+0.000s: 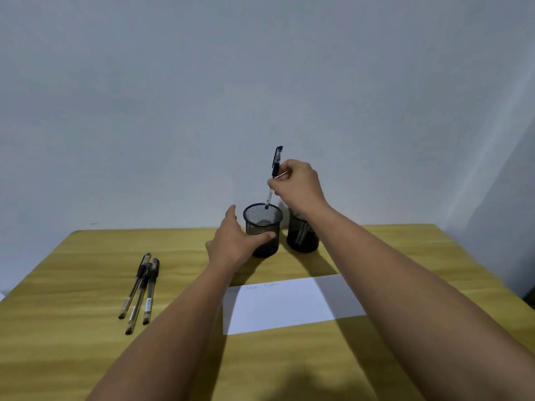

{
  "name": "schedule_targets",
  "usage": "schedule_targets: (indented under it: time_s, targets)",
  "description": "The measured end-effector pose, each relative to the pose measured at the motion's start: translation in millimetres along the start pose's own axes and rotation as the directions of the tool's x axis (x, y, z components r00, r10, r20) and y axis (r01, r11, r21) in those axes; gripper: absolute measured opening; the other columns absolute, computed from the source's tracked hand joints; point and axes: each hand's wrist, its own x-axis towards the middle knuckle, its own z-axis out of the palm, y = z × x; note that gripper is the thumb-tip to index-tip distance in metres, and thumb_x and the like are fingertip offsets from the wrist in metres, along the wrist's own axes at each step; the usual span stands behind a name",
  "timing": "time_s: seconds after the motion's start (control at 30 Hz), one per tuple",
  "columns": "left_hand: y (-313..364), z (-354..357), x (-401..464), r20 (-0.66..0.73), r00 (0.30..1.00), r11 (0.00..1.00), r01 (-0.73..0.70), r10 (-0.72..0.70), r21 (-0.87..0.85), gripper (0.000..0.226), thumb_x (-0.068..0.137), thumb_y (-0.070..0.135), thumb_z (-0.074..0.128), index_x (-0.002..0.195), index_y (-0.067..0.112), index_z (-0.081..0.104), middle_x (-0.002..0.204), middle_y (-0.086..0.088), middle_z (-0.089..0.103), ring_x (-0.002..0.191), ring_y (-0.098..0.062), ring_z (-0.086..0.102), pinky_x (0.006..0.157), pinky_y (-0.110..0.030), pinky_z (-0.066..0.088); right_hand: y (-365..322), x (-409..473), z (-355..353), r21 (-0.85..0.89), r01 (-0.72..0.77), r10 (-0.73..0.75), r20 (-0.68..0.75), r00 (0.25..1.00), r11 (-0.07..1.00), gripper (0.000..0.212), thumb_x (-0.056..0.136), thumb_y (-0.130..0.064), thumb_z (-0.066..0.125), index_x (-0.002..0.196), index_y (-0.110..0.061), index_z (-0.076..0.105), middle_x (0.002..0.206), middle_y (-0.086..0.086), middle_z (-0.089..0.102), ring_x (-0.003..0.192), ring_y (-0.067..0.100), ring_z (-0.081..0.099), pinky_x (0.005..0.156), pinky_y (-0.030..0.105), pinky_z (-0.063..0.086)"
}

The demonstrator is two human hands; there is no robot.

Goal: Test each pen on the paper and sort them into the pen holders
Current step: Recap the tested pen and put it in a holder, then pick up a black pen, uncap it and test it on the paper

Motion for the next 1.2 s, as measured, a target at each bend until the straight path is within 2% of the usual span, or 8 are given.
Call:
schedule_targets:
  time_s: [0.23,0.4,0.5,0.63,0.73,0.87,0.97,1.2]
  targets:
    - [-1,13,-10,-0.114,0.987,0.994,-0.111,0.11,-0.004,0.071,0.066,0.067,0.076,0.125,0.035,0.052,0.114,0.016,0.071,0.111,-0.016,0.066,0.097,-0.043,0.044,13,-4,26,-0.212,-0.05,0.077,0.119,0.99,0.976,0.016,0.079,-0.025,0.083,0.076,-0.023,0.067,0.08,-0.006,0.07,0.088,0.024,0.072,0.076,0.033,0.057]
    - [2,7,-10,-0.102,0.988,0.993,-0.115,0.118,0.031,0.064,0.065,0.067,0.072,0.118,0.035,0.053,0.113,0.018,0.07,0.109,-0.017,0.066,0.097,-0.044,0.045,12,-12,31,-0.254,-0.063,0.106,0.157,0.982,0.965,0.026,0.084,-0.033,0.086,0.106,-0.02,0.08,0.112,0.003,0.08,0.107,0.024,0.074,0.093,0.038,0.06]
    - [3,0,-11,-0.059,0.993,0.994,-0.101,0.103,0.036,0.073,0.067,0.066,0.075,0.129,0.035,0.052,0.124,0.016,0.067,0.115,-0.018,0.064,0.098,-0.046,0.046,5,-19,26,-0.243,-0.05,0.089,0.151,0.984,0.969,0.035,0.088,-0.035,0.082,0.119,-0.018,0.078,0.119,0.003,0.078,0.112,0.024,0.072,0.097,0.038,0.058]
    - [2,-27,-21,-0.005,0.995,0.995,-0.1,0.1,0.019,0.098,0.067,0.07,0.076,0.15,0.032,0.039,0.14,0.008,0.059,0.12,-0.018,0.06,0.098,-0.046,0.051,-13,-38,18,-0.149,-0.006,0.017,0.069,0.997,0.989,0.023,0.093,-0.032,0.074,0.113,-0.021,0.079,0.108,-0.001,0.079,0.101,0.02,0.074,0.091,0.038,0.061]
    - [-8,-63,-29,-0.044,0.989,0.989,-0.136,0.139,0.062,0.075,0.082,0.066,0.068,0.145,0.03,0.049,0.135,0.008,0.062,0.121,-0.016,0.06,0.095,-0.043,0.053,-31,-55,21,-0.08,0.023,-0.019,0.05,0.999,0.996,0.01,0.093,-0.029,0.071,0.095,-0.024,0.079,0.087,-0.006,0.077,0.084,0.016,0.073,0.079,0.035,0.061]
    - [-40,-115,-34,-0.066,0.983,0.964,-0.155,0.172,0.216,0.04,0.094,0.04,0.062,0.132,0.028,0.062,0.131,0.008,0.066,0.118,-0.015,0.061,0.095,-0.04,0.053,-53,-84,43,-0.054,0.035,-0.025,0.18,0.983,0.998,0.01,0.087,-0.025,0.07,0.079,-0.023,0.076,0.078,-0.009,0.074,0.082,0.018,0.073,0.076,0.034,0.06]
    - [-71,-144,-39,-0.035,0.983,0.929,-0.158,0.18,0.334,0.036,0.093,0.023,0.059,0.128,0.028,0.066,0.135,0.007,0.064,0.122,-0.018,0.059,0.097,-0.041,0.051,-58,-109,77,-0.119,0.059,-0.012,0.363,0.932,0.991,0.011,0.085,-0.023,0.073,0.074,-0.024,0.075,0.079,-0.005,0.078,0.082,0.019,0.075,0.082,0.036,0.063]
    - [-128,-157,-46,0.111,0.966,0.763,-0.252,0.233,0.596,0.03,0.095,0.03,0.057,0.122,0.035,0.07,0.134,0.015,0.065,0.122,-0.021,0.059,0.091,-0.041,0.049,-55,-157,144,-0.239,0.084,0.073,0.582,0.81,0.967,0.029,0.082,-0.043,0.084,0.083,-0.016,0.074,0.092,0.002,0.079,0.09,0.026,0.073,0.081,0.038,0.061]
